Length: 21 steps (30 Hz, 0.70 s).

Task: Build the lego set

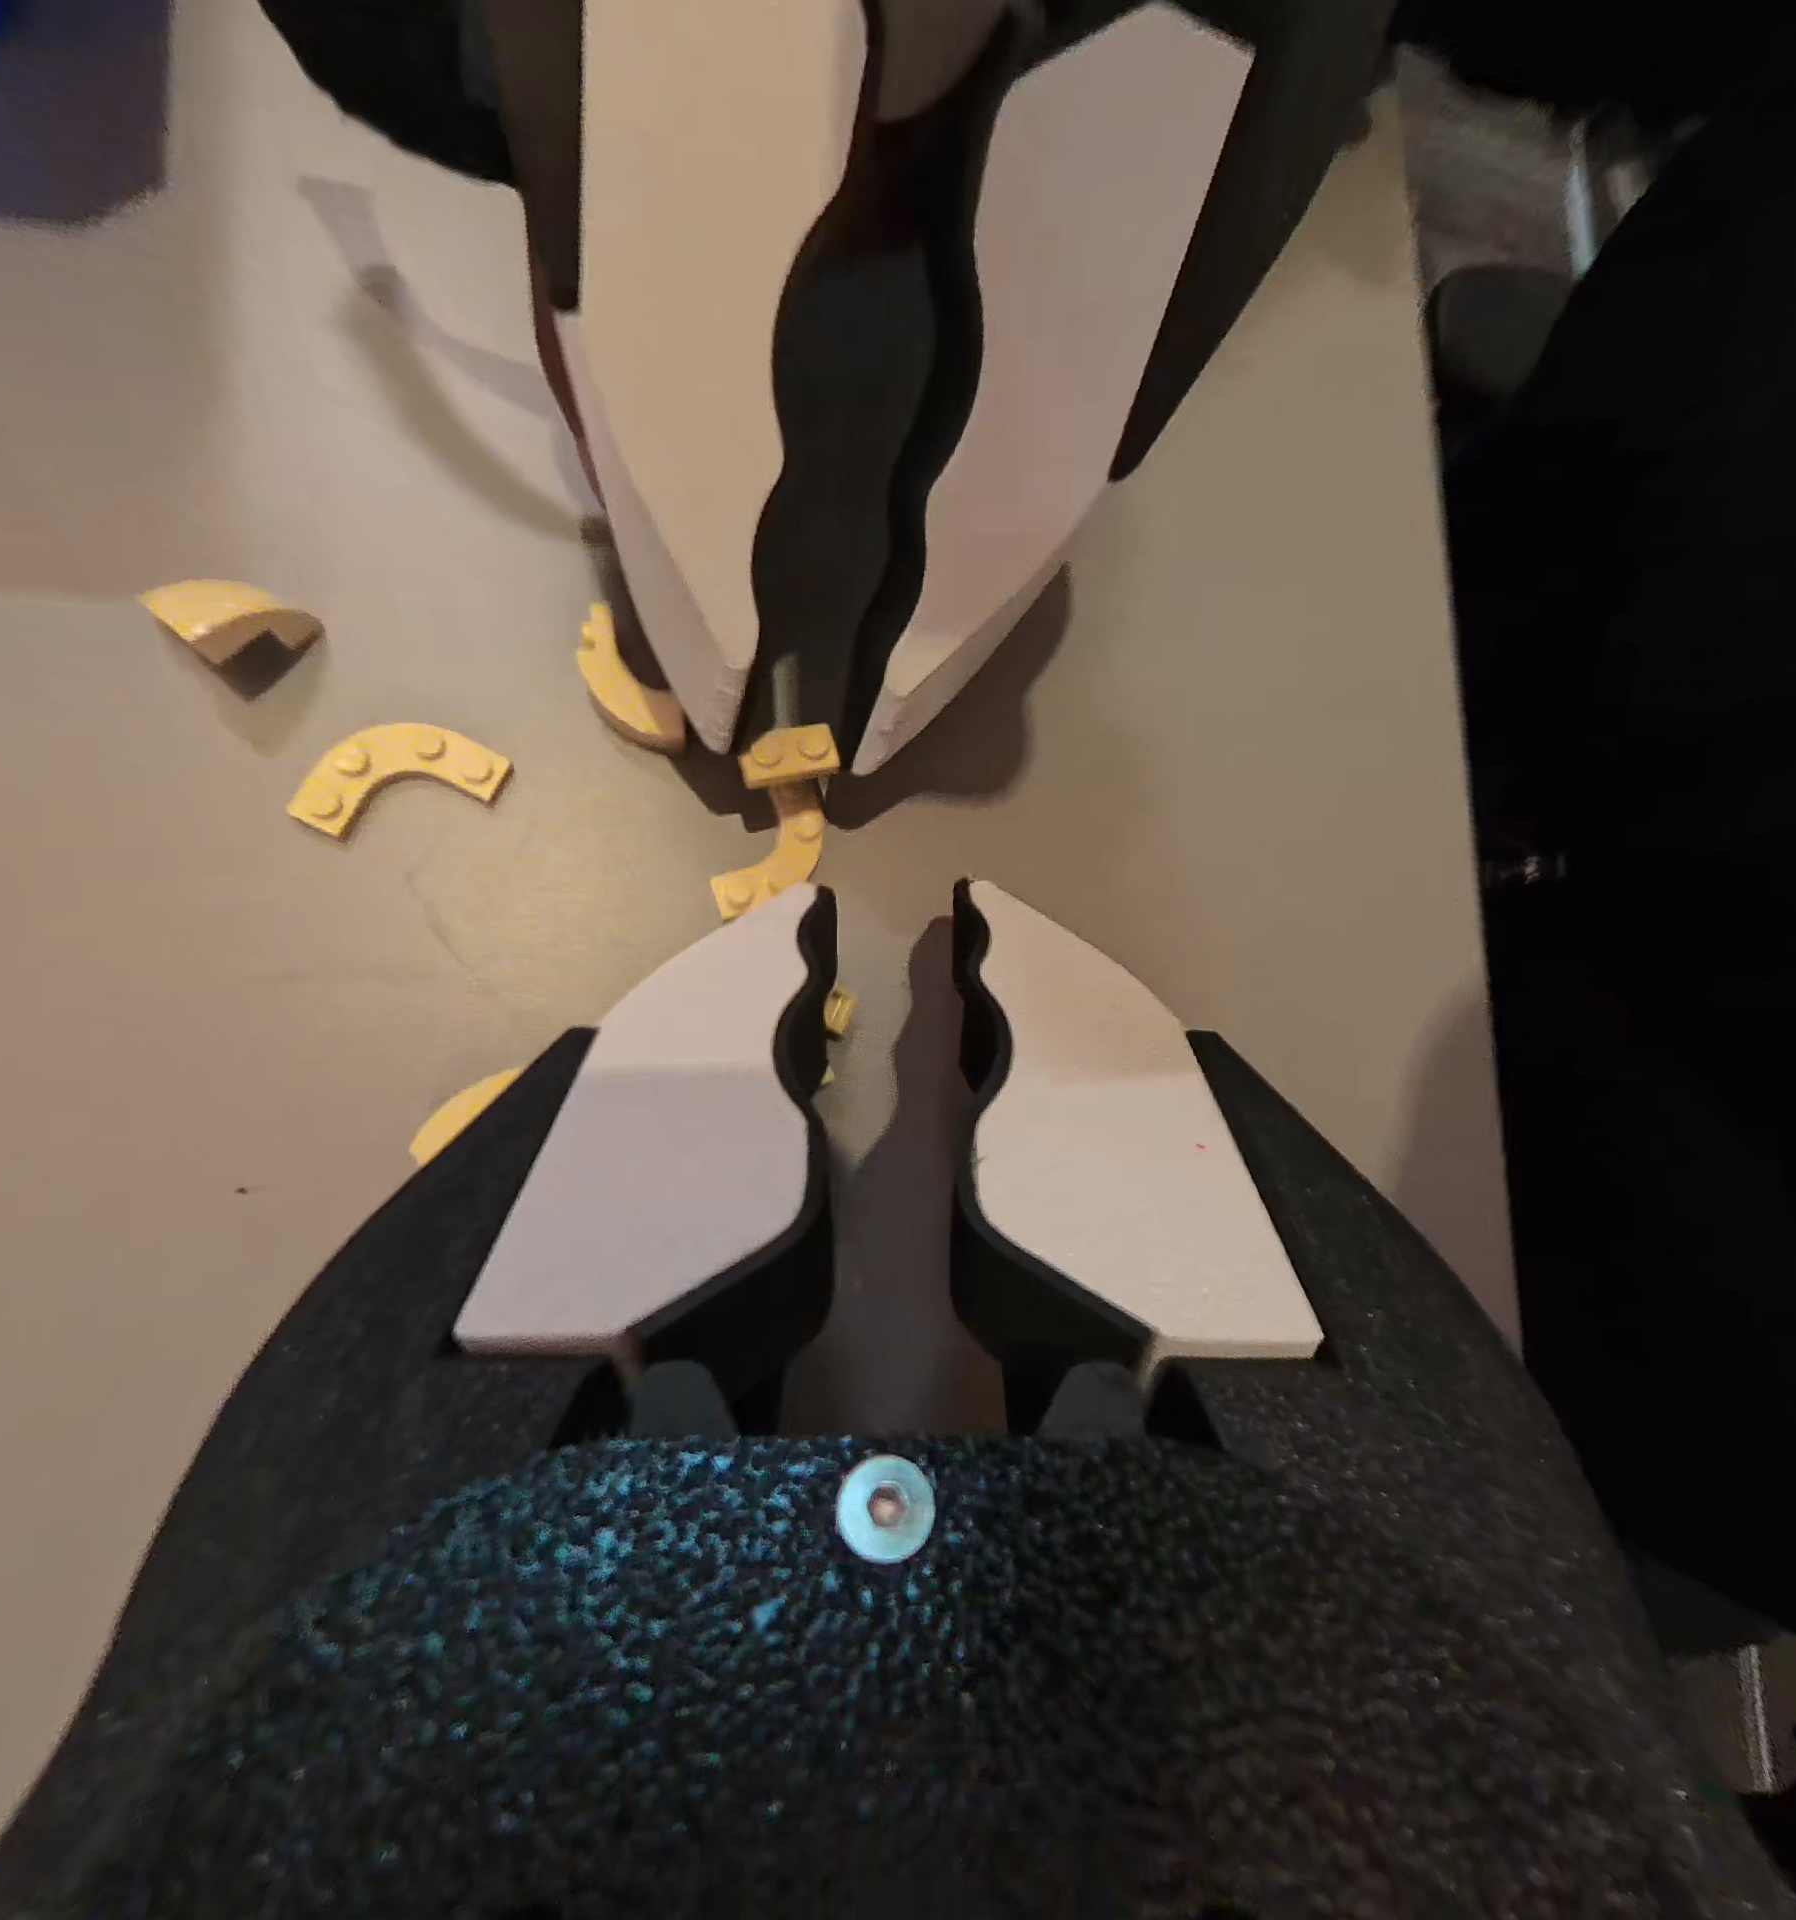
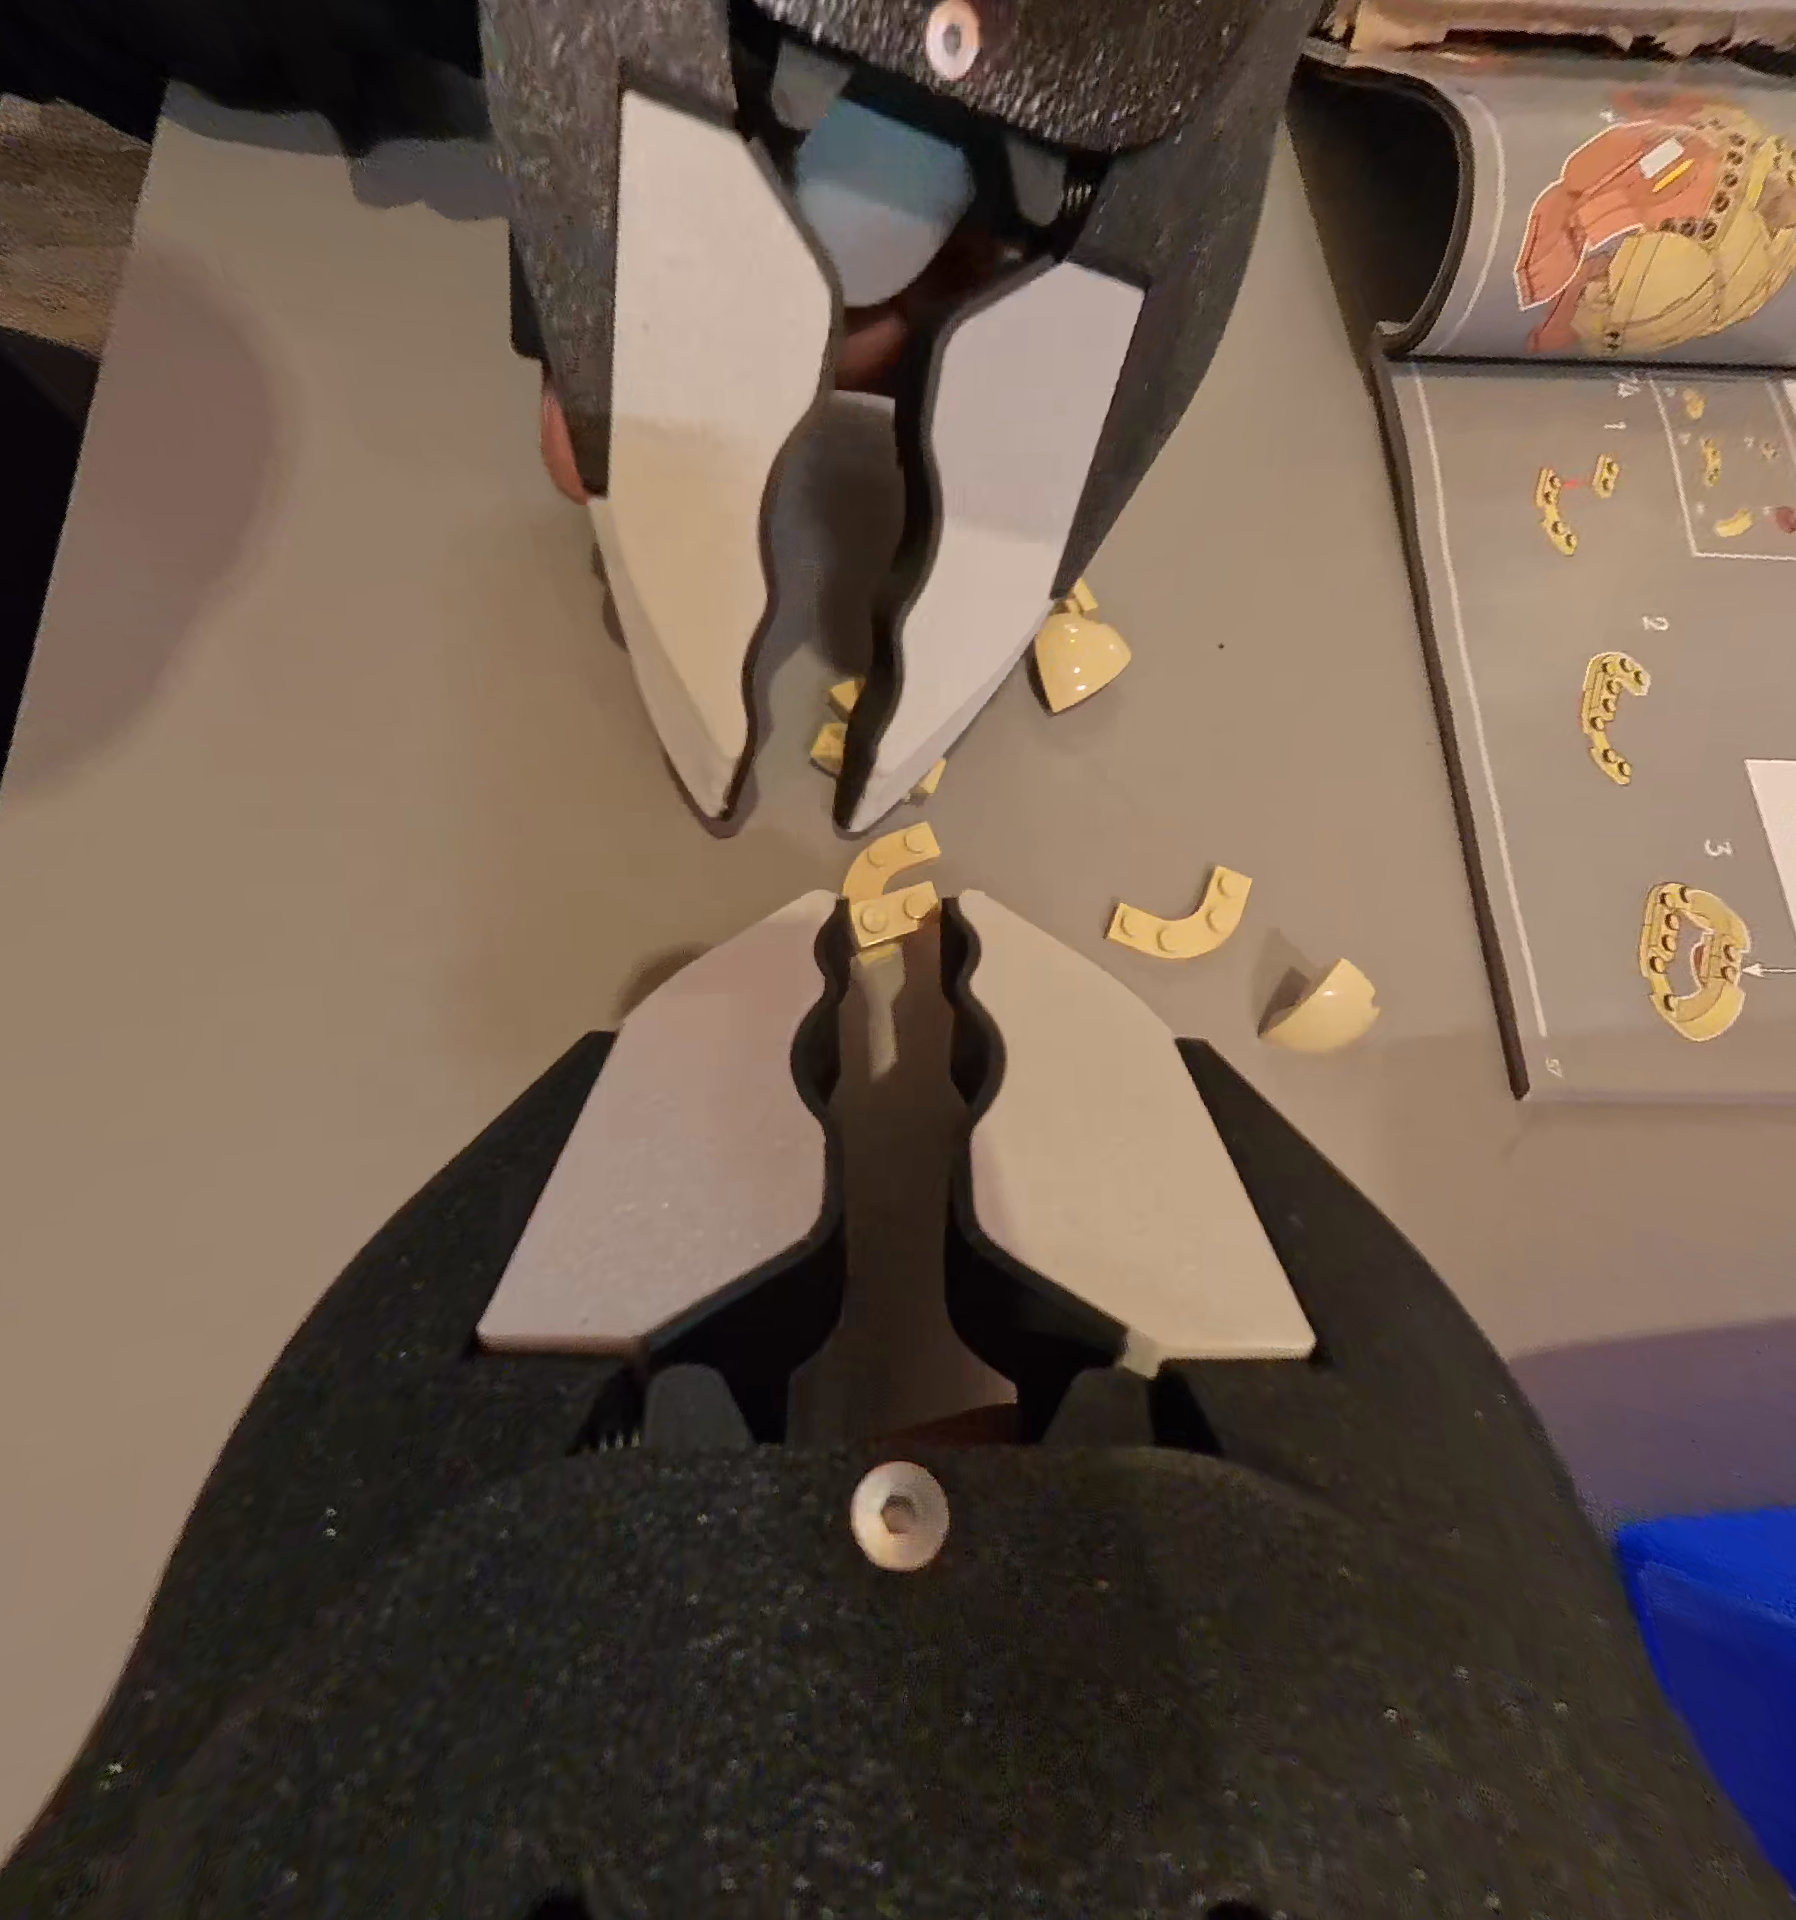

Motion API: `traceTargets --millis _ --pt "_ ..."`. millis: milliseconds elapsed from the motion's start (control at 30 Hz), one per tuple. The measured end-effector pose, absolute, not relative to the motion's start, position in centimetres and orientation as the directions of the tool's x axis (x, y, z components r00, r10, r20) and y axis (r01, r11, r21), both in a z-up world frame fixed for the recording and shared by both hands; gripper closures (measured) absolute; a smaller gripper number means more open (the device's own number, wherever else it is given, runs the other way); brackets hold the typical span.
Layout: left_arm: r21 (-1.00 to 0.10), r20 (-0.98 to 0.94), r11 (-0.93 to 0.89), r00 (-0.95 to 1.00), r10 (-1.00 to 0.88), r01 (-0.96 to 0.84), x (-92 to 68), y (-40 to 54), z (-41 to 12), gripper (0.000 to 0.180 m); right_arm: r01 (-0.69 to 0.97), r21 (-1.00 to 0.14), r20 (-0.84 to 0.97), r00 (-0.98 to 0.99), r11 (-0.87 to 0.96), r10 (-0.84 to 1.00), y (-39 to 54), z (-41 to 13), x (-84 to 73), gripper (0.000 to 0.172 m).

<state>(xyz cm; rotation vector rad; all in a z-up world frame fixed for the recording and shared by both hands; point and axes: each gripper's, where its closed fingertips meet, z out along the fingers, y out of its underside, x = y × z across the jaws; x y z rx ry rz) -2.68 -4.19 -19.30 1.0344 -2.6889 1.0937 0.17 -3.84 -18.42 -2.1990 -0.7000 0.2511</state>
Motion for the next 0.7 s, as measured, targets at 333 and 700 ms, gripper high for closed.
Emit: traceTargets --millis 333,700 --pt "-0.559 0.257 0.533 -0.744 -0.617 -0.636 -2.8 -2.1 -19.7 0.163 0.383 -0.722 0.025 0.847 -0.576 0.531 -1.6 -19.2 -0.4 0.155" --pt "-0.627 0.133 0.569 -0.793 -0.594 -0.531 -1.7 -2.5 -19.1 0.164 0.4 -0.693 0.032 0.848 -0.6 0.529 -1.7 -19.7 -0.2 0.155"
